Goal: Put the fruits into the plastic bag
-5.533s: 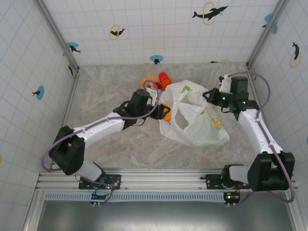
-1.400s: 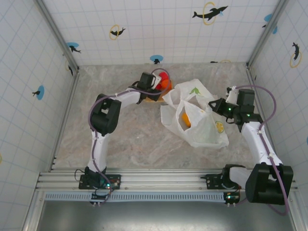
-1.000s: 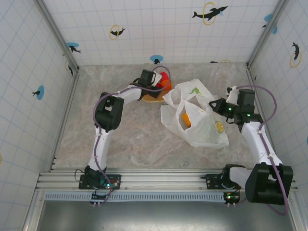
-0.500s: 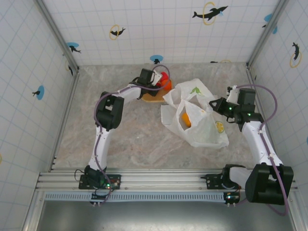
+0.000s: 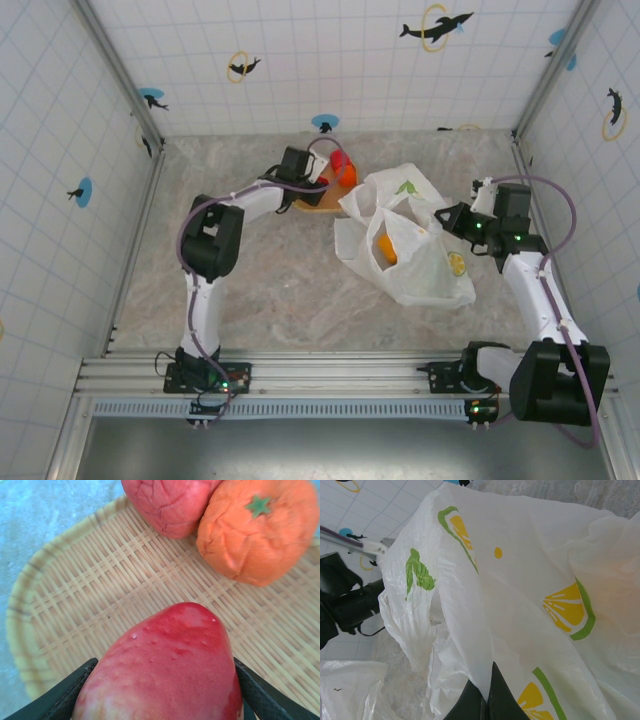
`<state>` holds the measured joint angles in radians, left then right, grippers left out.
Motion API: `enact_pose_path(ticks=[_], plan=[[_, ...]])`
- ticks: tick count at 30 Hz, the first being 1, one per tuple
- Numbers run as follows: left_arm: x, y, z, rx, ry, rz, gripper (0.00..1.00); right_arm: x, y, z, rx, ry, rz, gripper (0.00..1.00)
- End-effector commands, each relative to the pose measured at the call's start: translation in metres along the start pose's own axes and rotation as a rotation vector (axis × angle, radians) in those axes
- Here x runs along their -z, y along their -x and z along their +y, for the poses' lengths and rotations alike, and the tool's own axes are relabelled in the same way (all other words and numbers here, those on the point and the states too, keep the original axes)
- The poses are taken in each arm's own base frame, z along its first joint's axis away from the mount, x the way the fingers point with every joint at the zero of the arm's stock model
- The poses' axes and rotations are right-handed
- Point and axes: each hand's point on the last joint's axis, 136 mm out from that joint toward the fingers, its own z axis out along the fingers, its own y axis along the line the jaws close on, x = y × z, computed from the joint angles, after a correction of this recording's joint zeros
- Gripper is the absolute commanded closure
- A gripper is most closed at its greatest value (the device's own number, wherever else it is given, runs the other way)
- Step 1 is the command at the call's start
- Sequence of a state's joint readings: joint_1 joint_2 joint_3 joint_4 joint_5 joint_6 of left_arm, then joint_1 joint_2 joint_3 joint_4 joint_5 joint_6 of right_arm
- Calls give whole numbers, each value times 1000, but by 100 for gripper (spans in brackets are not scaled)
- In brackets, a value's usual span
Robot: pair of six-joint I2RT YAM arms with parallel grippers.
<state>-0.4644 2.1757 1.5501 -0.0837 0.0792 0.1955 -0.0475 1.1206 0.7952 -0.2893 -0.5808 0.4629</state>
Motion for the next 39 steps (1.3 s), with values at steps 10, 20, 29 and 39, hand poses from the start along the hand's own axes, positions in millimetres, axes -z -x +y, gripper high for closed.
enact_pose_path(ticks=[10,20,29,39], plan=[[77,47,1,81,4,-186,48,8,13,14,26,38,-49,100],[153,29,-30,212,-111,-278,49,5,18,15,19,46,-56,100],[184,-8,-105,264,-315,-256,50,-3,20,17,8,66,-62,100],[153,-11,-192,178,-510,-160,51,-9,12,23,13,79,-40,100]])
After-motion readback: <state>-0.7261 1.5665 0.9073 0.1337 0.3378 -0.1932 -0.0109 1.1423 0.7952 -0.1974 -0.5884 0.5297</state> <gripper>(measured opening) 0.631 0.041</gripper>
